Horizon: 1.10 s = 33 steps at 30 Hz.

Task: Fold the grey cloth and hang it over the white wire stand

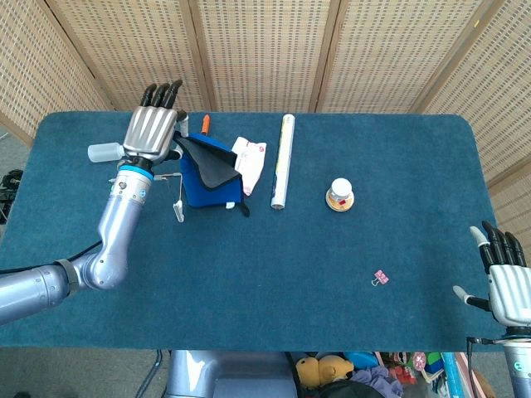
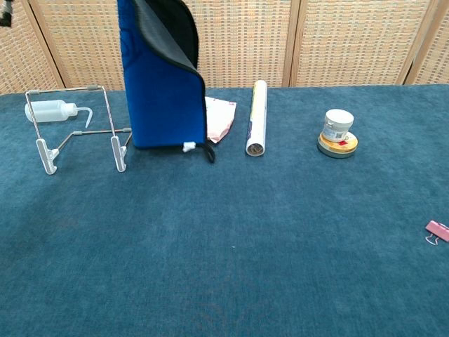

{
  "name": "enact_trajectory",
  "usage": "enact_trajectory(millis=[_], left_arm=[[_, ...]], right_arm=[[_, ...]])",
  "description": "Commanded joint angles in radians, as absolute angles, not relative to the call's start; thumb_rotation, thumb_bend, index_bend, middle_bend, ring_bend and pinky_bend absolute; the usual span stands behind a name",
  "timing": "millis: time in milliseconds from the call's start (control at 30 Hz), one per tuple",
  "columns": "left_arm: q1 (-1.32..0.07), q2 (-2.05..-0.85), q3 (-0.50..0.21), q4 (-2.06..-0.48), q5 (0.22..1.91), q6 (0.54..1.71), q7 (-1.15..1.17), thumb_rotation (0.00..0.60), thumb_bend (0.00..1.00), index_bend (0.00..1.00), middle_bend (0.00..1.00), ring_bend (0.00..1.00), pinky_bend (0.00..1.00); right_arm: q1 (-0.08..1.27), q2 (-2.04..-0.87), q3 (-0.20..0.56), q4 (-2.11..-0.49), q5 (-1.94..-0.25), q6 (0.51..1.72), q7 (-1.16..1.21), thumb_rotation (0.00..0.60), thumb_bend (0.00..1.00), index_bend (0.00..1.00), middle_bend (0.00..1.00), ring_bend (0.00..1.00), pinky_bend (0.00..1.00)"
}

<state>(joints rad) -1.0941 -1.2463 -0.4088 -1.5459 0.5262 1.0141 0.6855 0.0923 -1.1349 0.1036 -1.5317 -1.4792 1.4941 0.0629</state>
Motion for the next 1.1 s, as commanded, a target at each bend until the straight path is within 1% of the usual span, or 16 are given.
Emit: enact_trajectory(millis=[33, 200, 333, 767, 1100], left_arm=[[-1.082, -1.229, -0.421, -1.513, 0.516, 0.997, 0.64, 0.6, 0.6, 0.79, 0.0, 0.0, 0.0], [-1.064, -1.211, -0.418, -1.468, 0.511, 0.957, 0.578, 0.6, 0.61, 0.79, 0.0, 0.0, 0.0], [-1.04, -1.178, -0.413, -1.463, 0.524, 0.941, 0.534, 0.6, 0.61, 0.79, 0.0, 0.0, 0.0], [-0.963, -1.044, -0.418, -1.501, 0.56, 0.925, 0.422, 0.6, 0.61, 0.79, 0.0, 0.0, 0.0], [-0.907, -1.015, -0.387, -1.518, 0.621, 0.89, 0.322, 0.6, 0.6, 0.79, 0.0, 0.0, 0.0]], right_arm=[[0.094, -1.139, 0.101, -1.534, -1.484, 1.494, 0.051, 0.6, 0.0, 0.0, 0.0, 0.0, 0.0], [0.095, -1.143, 0.099, -1.539, -1.485, 1.492, 0.037, 0.6, 0.0, 0.0, 0.0, 0.0, 0.0], [0.096, -1.144, 0.099, -1.539, -1.481, 1.487, 0.037, 0.6, 0.0, 0.0, 0.0, 0.0, 0.0], [0.094, -1.143, 0.091, -1.548, -1.503, 1.5, 0.033, 0.6, 0.0, 0.0, 0.0, 0.0, 0.0], [0.089, -1.14, 0.084, -1.555, -1.521, 1.512, 0.035, 0.6, 0.0, 0.0, 0.0, 0.0, 0.0]])
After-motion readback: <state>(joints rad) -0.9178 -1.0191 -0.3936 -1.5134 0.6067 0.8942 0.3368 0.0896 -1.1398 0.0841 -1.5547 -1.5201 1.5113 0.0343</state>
